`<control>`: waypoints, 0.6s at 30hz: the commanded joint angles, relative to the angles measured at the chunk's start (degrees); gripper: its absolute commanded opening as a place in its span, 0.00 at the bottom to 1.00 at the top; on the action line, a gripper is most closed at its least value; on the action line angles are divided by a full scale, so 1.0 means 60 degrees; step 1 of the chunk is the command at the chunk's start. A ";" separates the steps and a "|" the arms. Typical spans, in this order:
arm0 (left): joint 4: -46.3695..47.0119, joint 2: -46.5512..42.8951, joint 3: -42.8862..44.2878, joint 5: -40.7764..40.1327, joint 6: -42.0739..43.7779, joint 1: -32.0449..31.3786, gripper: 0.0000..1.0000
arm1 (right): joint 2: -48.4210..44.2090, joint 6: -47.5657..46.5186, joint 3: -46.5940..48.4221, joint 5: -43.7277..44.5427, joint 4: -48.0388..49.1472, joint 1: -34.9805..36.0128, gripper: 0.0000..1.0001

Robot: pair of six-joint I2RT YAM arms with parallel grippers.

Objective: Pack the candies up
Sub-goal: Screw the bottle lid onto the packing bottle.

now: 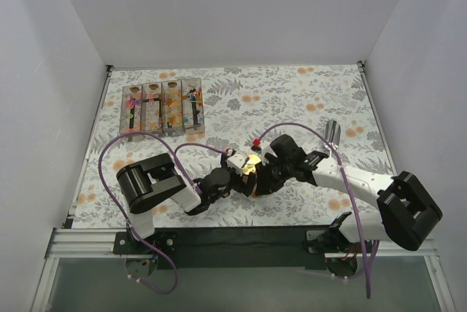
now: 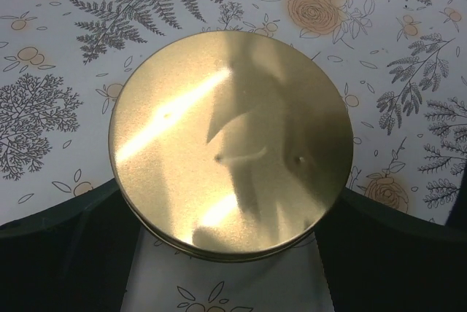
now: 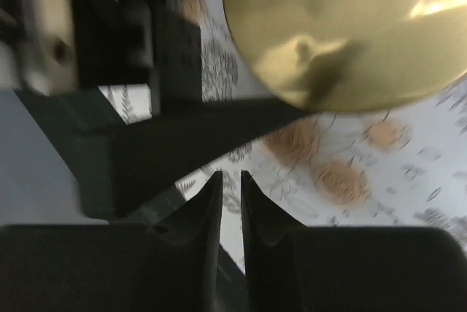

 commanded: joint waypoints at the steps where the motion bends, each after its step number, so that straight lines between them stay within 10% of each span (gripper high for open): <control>1: -0.1817 0.0468 -0.0285 0.0034 -0.0568 0.0070 0.82 | -0.0493 0.1383 -0.0465 0.0127 0.0074 0.0252 0.22; 18: -0.1889 0.0453 -0.0168 0.0107 -0.0466 0.0070 0.82 | 0.2871 -0.2220 0.4411 -0.1449 -0.1698 -0.2033 0.43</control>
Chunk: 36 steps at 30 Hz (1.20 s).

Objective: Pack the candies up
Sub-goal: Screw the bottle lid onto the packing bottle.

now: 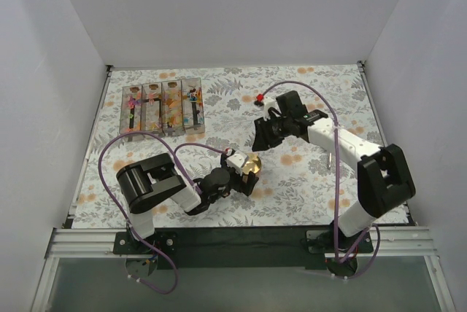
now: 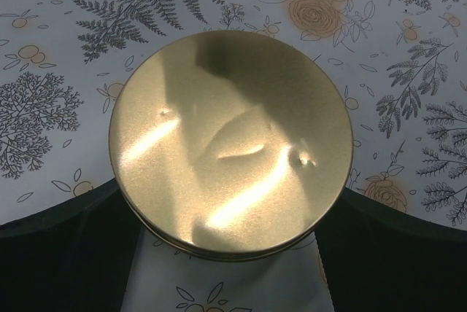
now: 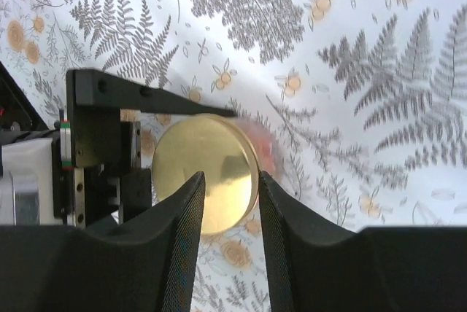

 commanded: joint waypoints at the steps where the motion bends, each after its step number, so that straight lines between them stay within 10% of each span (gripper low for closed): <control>1: -0.1900 0.0453 -0.0175 0.0136 -0.0291 0.0059 0.82 | 0.1064 -0.1162 0.1007 -0.0994 -0.0570 0.0007 0.43; 17: -0.2149 0.0570 -0.0014 0.0048 -0.0335 0.0074 0.82 | 0.0689 -0.1356 -0.0732 -0.0821 -0.0731 0.0665 0.31; 36: -0.2149 0.0629 -0.0131 0.0151 -0.0379 0.0103 0.82 | -0.2329 0.1911 -0.3621 0.0308 0.0880 0.2058 0.25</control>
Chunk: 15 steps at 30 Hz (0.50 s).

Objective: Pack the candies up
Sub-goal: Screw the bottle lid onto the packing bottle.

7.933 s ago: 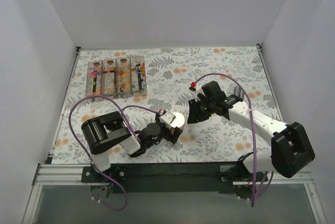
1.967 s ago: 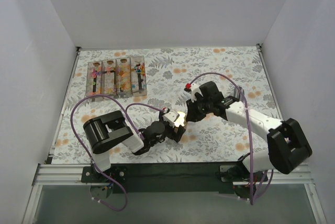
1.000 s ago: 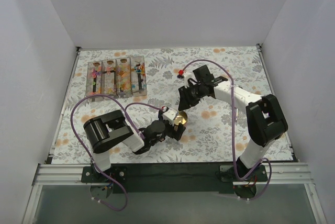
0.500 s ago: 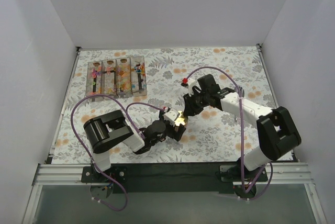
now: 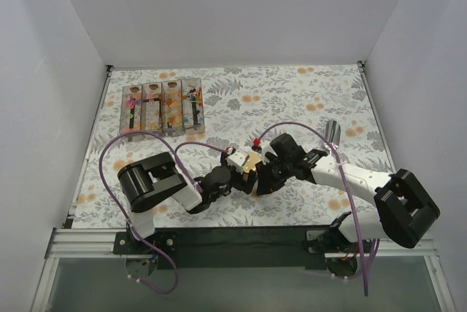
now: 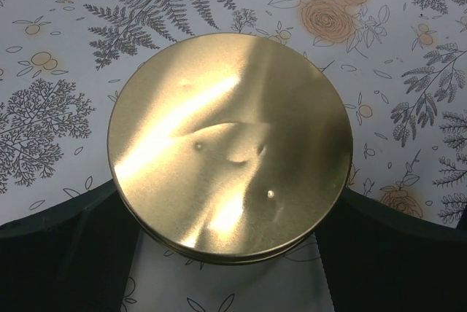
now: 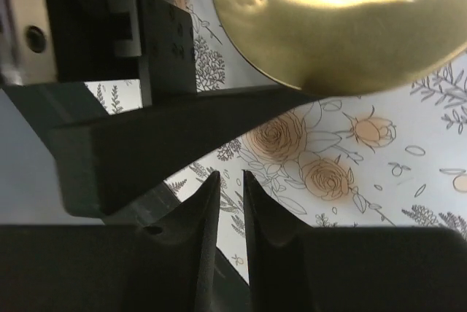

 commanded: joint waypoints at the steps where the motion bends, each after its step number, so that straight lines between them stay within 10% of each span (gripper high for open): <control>1: -0.2007 0.0509 -0.0331 0.0238 -0.0557 0.0034 0.82 | -0.0395 0.0592 0.0018 -0.0264 -0.0096 -0.0193 0.25; 15: -0.1890 0.0450 -0.0405 0.0311 -0.0396 0.0048 0.84 | 0.0391 -0.0418 0.2578 -0.1010 -0.0287 -0.1483 0.27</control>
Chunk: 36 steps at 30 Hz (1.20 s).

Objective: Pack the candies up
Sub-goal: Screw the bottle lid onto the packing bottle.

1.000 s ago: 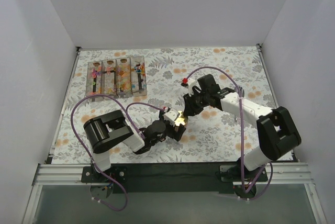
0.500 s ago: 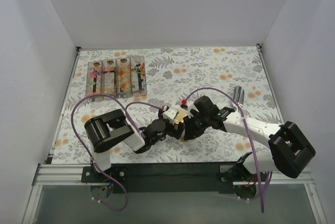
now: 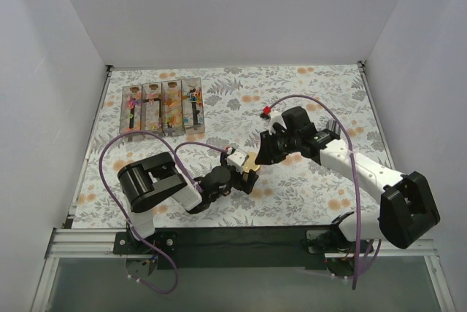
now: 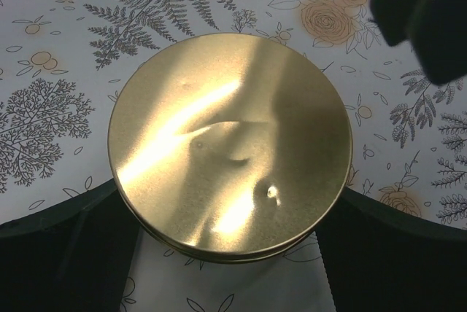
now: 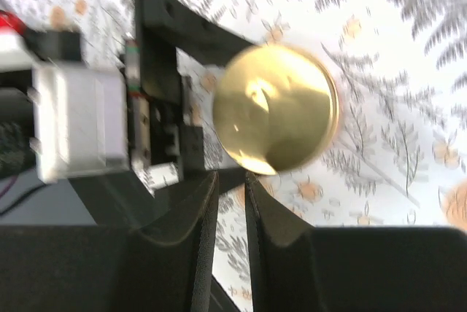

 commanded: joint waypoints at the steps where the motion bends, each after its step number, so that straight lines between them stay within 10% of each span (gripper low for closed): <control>1: -0.1959 0.0432 -0.0387 0.0290 -0.0301 0.0027 0.84 | 0.0769 -0.0407 0.0996 -0.0788 0.0176 -0.0004 0.27; 25: -0.3626 -0.2480 -0.1076 0.0231 -0.0974 0.0026 0.97 | 0.2149 -0.0525 -0.0718 -0.0644 0.1143 -0.0048 0.29; 36: -1.1218 -0.6949 0.1310 -0.2270 -0.3578 0.0026 0.97 | -0.0645 -0.0407 0.1246 0.2795 -0.0350 -0.1087 0.87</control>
